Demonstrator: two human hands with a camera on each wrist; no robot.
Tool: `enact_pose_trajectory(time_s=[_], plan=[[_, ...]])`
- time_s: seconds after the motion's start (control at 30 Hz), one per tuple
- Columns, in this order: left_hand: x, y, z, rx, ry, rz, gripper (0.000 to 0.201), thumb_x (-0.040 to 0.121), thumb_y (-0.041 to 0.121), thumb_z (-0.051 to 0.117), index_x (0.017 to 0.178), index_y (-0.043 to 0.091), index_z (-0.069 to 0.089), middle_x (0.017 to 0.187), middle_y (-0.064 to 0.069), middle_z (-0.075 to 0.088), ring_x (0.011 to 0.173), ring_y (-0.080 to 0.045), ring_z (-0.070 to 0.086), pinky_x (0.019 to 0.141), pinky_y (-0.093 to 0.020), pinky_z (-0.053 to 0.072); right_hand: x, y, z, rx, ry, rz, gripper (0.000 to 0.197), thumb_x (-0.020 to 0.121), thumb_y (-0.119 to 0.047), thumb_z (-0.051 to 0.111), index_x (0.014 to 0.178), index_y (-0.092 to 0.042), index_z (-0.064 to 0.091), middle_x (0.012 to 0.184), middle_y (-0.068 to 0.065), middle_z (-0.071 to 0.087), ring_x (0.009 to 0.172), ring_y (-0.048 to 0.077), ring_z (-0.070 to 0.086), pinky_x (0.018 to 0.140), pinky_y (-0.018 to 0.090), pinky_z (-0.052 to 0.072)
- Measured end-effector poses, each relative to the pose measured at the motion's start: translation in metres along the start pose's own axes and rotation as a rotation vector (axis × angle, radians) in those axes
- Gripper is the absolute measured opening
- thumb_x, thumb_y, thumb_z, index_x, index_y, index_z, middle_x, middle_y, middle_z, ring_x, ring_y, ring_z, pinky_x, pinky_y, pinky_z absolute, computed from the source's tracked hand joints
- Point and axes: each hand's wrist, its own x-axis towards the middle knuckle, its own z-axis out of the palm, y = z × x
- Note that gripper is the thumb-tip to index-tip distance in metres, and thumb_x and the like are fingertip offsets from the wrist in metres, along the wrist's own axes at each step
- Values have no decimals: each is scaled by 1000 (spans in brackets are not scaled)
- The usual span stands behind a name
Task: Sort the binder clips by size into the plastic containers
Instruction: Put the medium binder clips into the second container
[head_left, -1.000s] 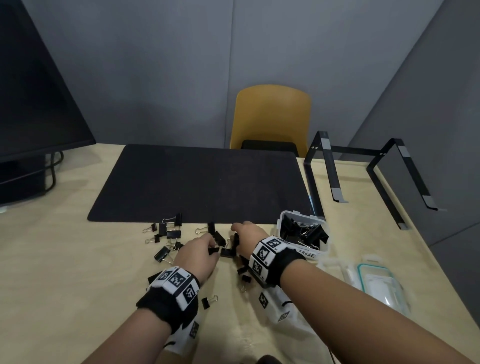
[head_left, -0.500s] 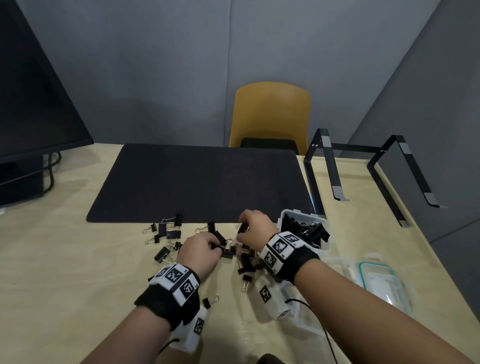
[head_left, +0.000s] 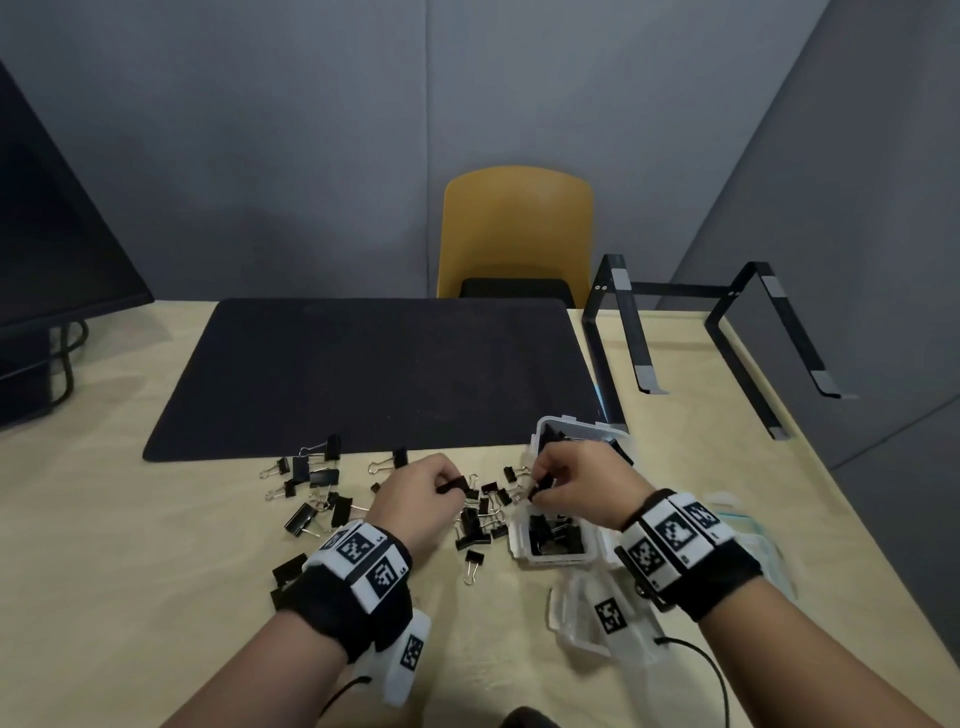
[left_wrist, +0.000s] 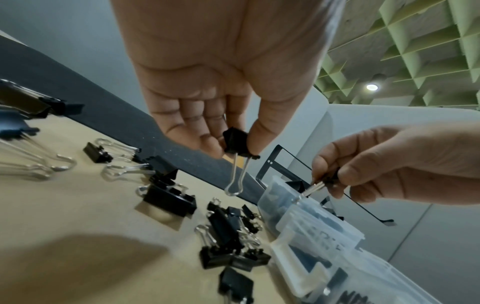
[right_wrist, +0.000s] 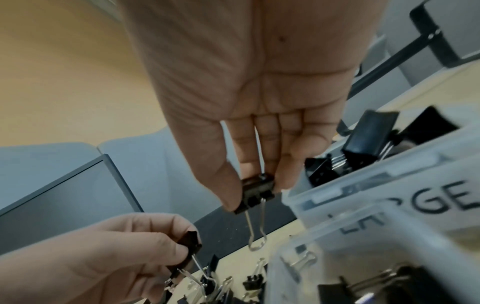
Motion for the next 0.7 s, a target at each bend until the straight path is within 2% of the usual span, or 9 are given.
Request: enact_pose_trajectory(time_s=[0.13, 0.2, 0.27, 0.37, 0.47, 0.57, 0.7], plan=[[-3, 7, 8, -31, 12, 41, 4, 83, 25, 65, 85, 28, 68, 79, 10, 63, 73, -9, 57, 71, -26, 48, -16, 22, -3, -25, -11, 23, 15, 75, -14, 70, 81, -24, 62, 78, -14, 58, 66, 3, 54, 58, 11, 42], [-5, 11, 12, -73, 14, 45, 3, 82, 26, 69, 82, 29, 68, 74, 8, 62, 68, -8, 55, 67, -25, 47, -23, 31, -1, -40, -12, 34, 17, 75, -10, 67, 79, -24, 59, 72, -16, 54, 65, 4, 53, 55, 9, 40], [-6, 15, 19, -113, -1, 44, 5, 80, 27, 71, 83, 29, 67, 70, 7, 64, 65, -7, 55, 67, -24, 48, -28, 37, 2, -75, -16, 36, 16, 76, -9, 65, 80, -23, 59, 72, -17, 51, 69, 8, 54, 57, 11, 40], [-9, 23, 28, -125, -23, 67, 13, 82, 27, 68, 94, 31, 67, 69, 8, 63, 63, -6, 56, 64, -23, 47, -31, 41, 5, -127, -12, 17, 19, 76, -10, 64, 81, -25, 56, 76, -11, 52, 78, 14, 57, 64, 19, 43], [-11, 31, 37, -94, -53, 90, 17, 83, 27, 65, 99, 33, 68, 68, 8, 63, 70, -11, 61, 71, -30, 53, -29, 44, 7, -131, 0, 2, 20, 77, -10, 64, 84, -28, 57, 81, -9, 55, 81, 14, 57, 69, 23, 44], [-11, 36, 44, -8, -70, 104, 18, 82, 26, 64, 99, 32, 68, 72, 7, 65, 74, -10, 62, 74, -30, 53, -26, 45, 12, -148, -2, -56, 18, 77, -9, 63, 91, -22, 62, 83, -11, 56, 81, 10, 54, 69, 20, 41], [-9, 39, 46, 59, -77, 107, 18, 81, 27, 63, 99, 30, 67, 73, 8, 65, 74, -10, 61, 72, -28, 51, -28, 49, 15, -123, 13, -140, 21, 78, -6, 63, 96, -16, 66, 98, -10, 48, 82, 9, 51, 70, 9, 38]])
